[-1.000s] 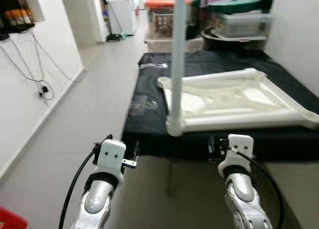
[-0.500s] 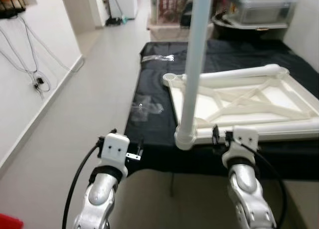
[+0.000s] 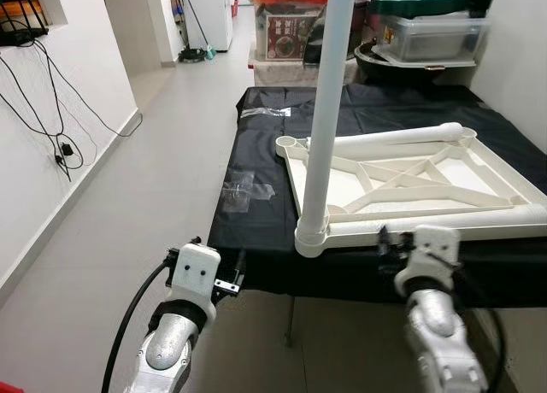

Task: Building children table

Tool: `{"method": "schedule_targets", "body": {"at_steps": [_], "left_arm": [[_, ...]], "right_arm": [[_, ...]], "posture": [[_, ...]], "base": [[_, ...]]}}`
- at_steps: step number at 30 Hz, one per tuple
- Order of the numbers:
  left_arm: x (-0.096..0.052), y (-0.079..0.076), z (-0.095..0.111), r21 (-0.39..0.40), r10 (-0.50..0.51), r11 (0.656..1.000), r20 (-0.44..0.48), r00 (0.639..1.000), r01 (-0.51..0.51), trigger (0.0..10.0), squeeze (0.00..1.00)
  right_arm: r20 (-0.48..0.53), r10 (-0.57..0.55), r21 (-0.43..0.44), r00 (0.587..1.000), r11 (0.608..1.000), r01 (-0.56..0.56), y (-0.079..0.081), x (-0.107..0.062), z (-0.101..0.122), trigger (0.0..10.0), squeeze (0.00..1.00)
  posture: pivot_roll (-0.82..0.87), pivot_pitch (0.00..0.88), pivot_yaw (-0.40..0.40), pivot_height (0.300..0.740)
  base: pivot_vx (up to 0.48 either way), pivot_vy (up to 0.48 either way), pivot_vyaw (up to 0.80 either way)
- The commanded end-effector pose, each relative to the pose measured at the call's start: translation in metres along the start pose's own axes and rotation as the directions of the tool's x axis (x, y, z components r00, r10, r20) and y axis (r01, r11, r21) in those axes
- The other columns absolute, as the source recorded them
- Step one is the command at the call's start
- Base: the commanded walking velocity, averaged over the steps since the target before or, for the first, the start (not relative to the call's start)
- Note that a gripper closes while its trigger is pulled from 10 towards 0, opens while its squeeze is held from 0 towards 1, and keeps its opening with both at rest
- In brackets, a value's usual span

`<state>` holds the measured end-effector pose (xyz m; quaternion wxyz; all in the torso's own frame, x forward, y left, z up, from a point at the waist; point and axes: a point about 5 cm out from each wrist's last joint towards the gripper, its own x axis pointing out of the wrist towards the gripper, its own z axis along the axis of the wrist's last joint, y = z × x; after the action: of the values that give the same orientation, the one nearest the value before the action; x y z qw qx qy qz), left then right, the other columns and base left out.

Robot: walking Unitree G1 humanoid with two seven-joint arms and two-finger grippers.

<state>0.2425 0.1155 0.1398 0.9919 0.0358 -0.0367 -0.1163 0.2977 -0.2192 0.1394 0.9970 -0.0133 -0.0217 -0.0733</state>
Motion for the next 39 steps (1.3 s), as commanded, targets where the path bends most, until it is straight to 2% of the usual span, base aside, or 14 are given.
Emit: {"method": "schedule_targets", "body": {"at_steps": [1,3,4,9,10,11,12,16,17,19,25,26,30,39], "left_arm": [[-0.008,-0.013,-0.001,-0.040,-0.092,0.995,-0.011,0.996,0.091,10.0,0.00],[-0.011,-0.018,-0.001,-0.049,-0.123,0.991,-0.012,0.992,0.122,10.0,0.00],[-0.016,-0.025,-0.001,-0.074,-0.158,0.985,-0.012,0.987,0.157,10.0,0.00],[-0.027,-0.034,0.000,-0.076,-0.218,0.973,-0.019,0.976,0.216,10.0,0.00],[-0.030,-0.036,0.001,-0.085,-0.231,0.970,-0.021,0.973,0.229,10.0,0.00],[-0.030,-0.036,0.001,-0.085,-0.231,0.970,-0.021,0.973,0.229,10.0,0.00],[-0.031,-0.038,0.002,-0.090,-0.245,0.966,-0.022,0.969,0.242,10.0,0.00],[-0.038,-0.040,0.002,-0.090,-0.266,0.961,-0.032,0.963,0.262,10.0,0.00],[-0.038,-0.040,0.002,-0.090,-0.266,0.961,-0.032,0.963,0.262,10.0,0.00],[-0.044,-0.043,0.002,-0.098,-0.286,0.955,-0.042,0.957,0.280,10.0,0.00],[-0.047,-0.046,0.003,-0.098,-0.302,0.950,-0.043,0.952,0.297,10.0,0.00],[-0.049,-0.047,0.004,-0.096,-0.307,0.948,-0.045,0.951,0.302,10.0,0.00],[-0.050,-0.048,0.004,-0.095,-0.313,0.947,-0.048,0.948,0.308,10.0,0.00],[-0.051,-0.051,0.004,-0.069,-0.339,0.940,-0.052,0.940,0.335,10.0,0.00]], "right_arm": [[-0.024,0.163,0.052,0.986,0.985,-0.162,-0.008,0.005,0.000,10.0,0.00],[-0.022,0.231,0.070,0.973,0.971,-0.229,-0.012,0.007,0.003,10.0,0.00],[-0.015,0.332,0.098,0.943,0.939,-0.329,-0.016,0.010,0.010,10.0,1.00],[-0.024,0.479,0.085,0.877,0.876,-0.476,-0.016,0.015,0.023,10.0,1.00],[-0.025,0.503,0.080,0.864,0.862,-0.500,-0.017,0.016,0.026,10.0,0.89],[-0.025,0.503,0.080,0.864,0.862,-0.500,-0.017,0.016,0.026,10.0,0.89],[-0.020,0.533,0.080,0.846,0.844,-0.530,-0.016,0.018,0.029,10.0,0.00],[-0.017,0.669,0.111,0.743,0.740,-0.663,-0.009,0.019,0.040,10.0,0.00],[-0.017,0.669,0.111,0.743,0.740,-0.663,-0.009,0.019,0.040,10.0,0.00],[-0.027,0.789,0.113,0.614,0.613,-0.782,0.001,0.019,0.048,10.0,0.00],[-0.036,0.847,0.107,0.531,0.532,-0.840,0.003,0.021,0.052,10.0,0.00],[-0.057,0.887,0.106,0.458,0.461,-0.881,0.002,0.022,0.055,10.0,0.00],[-0.081,0.913,0.087,0.400,0.406,-0.910,0.000,0.024,0.058,10.0,0.00],[-0.086,0.916,0.040,0.391,0.395,-0.918,0.004,0.035,0.063,10.0,0.00]], "posture": [[0.06,0.131,-0.006,0.740],[0.06,0.136,-0.005,0.740],[0.06,0.157,-0.009,0.740],[0.07,0.191,-0.012,0.740],[0.08,0.208,-0.016,0.740],[0.08,0.208,-0.016,0.740],[0.08,0.208,-0.016,0.740],[0.09,0.238,-0.012,0.740],[0.09,0.238,-0.012,0.740],[0.10,0.249,-0.010,0.740],[0.10,0.251,-0.010,0.740],[0.11,0.250,-0.014,0.740],[0.10,0.243,-0.016,0.740],[0.10,0.225,-0.015,0.740]], "base": [[0.000,0.000,0.00],[0.000,0.000,0.00],[0.000,0.000,0.00],[0.000,0.000,0.00],[0.000,0.000,0.00],[0.000,0.000,0.00],[0.000,0.000,0.00],[0.000,0.000,0.00],[0.000,0.000,0.00],[0.000,0.000,0.00],[0.000,0.000,0.00],[0.000,0.000,0.00],[0.000,0.000,0.00],[0.000,0.000,0.00]]}}
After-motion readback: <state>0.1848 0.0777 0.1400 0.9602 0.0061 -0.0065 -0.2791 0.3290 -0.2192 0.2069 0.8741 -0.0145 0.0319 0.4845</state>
